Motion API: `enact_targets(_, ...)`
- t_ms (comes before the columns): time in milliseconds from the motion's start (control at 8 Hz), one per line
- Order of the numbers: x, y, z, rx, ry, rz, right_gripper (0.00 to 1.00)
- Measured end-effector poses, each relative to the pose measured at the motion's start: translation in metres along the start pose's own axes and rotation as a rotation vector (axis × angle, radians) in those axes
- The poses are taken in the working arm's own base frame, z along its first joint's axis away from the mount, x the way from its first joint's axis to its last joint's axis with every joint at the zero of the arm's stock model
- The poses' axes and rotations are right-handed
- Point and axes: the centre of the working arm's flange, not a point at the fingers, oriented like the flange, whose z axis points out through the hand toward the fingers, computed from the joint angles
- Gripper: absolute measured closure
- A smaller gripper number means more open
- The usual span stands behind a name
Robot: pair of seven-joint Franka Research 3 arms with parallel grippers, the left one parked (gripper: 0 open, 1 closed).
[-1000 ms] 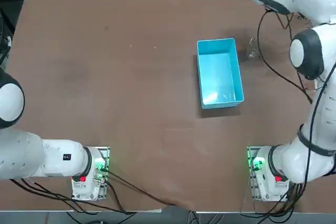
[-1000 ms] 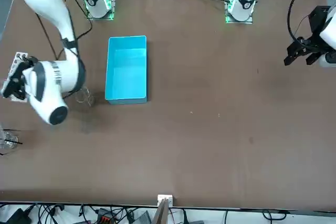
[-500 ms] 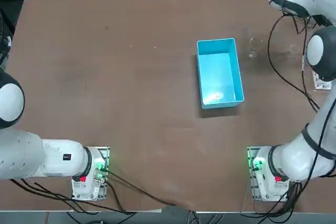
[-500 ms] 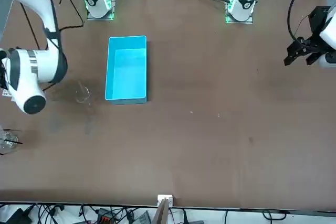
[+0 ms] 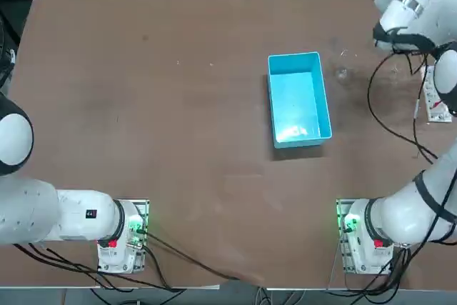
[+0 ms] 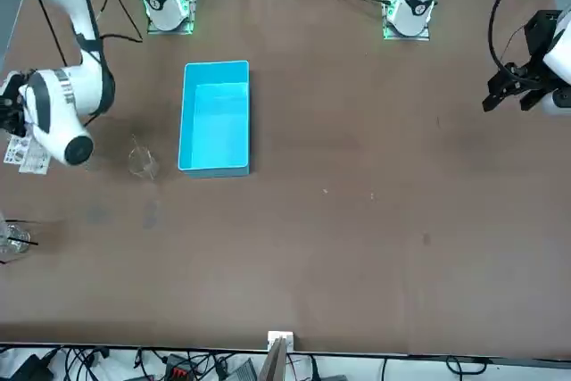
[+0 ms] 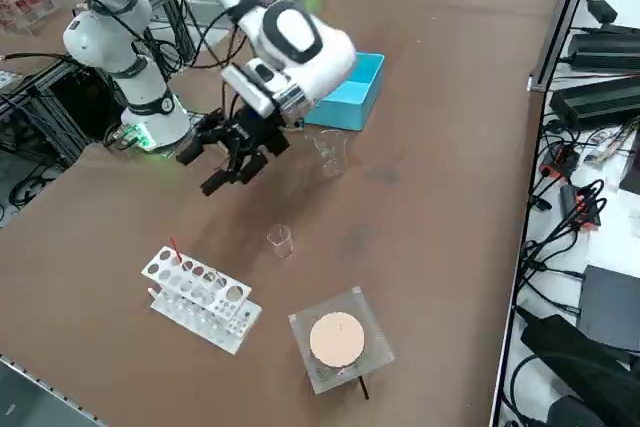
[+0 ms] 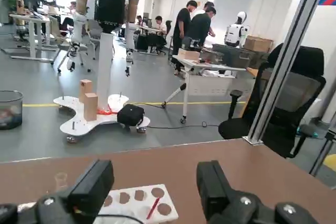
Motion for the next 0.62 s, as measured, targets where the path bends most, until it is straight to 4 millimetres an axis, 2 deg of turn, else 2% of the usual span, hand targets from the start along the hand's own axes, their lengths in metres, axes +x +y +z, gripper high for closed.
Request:
enact_targets(375, -0.045, 0.028, 0.03, 0.09, 0.073, 0.017, 0.03)
enact_targets(625, -0.059, 0.033, 0.041, 0.153, 0.094, 0.046, 0.04)
